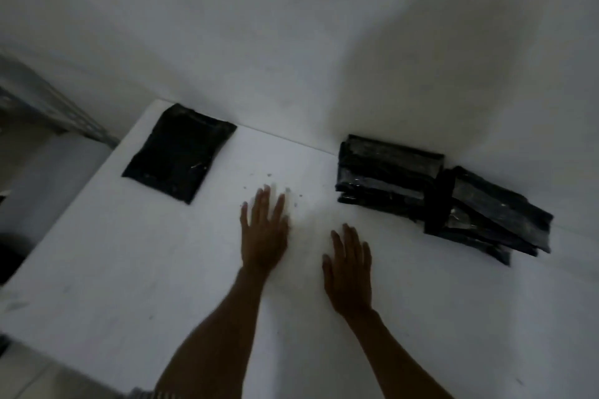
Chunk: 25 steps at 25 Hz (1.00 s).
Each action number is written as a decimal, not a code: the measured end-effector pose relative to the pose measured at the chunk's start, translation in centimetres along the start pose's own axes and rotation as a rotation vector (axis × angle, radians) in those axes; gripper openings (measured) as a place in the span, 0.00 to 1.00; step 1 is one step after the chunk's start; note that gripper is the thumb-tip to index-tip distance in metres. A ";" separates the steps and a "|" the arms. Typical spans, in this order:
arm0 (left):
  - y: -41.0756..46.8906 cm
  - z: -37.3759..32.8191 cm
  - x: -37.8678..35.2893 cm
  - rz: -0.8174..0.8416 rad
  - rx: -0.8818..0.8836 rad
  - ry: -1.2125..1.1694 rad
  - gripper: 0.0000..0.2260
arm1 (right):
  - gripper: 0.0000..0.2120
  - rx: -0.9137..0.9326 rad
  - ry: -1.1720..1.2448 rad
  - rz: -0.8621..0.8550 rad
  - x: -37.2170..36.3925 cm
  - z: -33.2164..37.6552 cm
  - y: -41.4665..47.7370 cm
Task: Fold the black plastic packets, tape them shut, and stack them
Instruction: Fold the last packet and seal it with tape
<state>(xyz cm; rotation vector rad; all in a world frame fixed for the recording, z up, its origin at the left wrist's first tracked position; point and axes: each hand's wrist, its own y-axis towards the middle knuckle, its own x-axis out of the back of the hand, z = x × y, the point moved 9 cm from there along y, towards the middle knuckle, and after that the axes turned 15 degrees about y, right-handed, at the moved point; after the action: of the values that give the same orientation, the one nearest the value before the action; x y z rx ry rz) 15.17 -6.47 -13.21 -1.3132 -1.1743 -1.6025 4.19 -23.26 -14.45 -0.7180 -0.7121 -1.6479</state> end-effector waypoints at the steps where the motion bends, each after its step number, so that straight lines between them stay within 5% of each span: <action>1: 1.4 4.1 0.3 0.002 0.074 0.050 0.23 | 0.26 -0.006 -0.047 0.051 -1.7 1.2 1.0; 6: 5.3 21.1 -1.3 0.281 0.409 0.107 0.32 | 0.29 0.004 -0.148 0.148 -7.6 5.9 4.6; 10: 6.0 25.7 -3.8 0.461 0.438 0.026 0.35 | 0.31 -0.017 -0.234 0.135 -9.4 7.5 5.3; 20: 0.4 19.5 -2.7 0.320 0.460 -0.049 0.31 | 0.29 -0.004 -0.205 0.108 -9.2 7.8 5.6; 22: -2.3 16.1 -1.5 0.290 0.462 -0.053 0.30 | 0.25 -0.025 0.001 -0.002 -7.5 7.8 6.0; 25: -7.2 9.6 0.9 0.231 0.417 -0.058 0.29 | 0.22 -0.293 0.509 -0.148 -4.5 6.3 4.3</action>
<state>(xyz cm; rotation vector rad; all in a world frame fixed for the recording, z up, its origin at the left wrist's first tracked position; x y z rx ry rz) 11.10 4.86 -13.14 -1.1752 -1.2583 -1.0890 9.71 -16.41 -13.63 -0.4208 -0.1629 -1.9910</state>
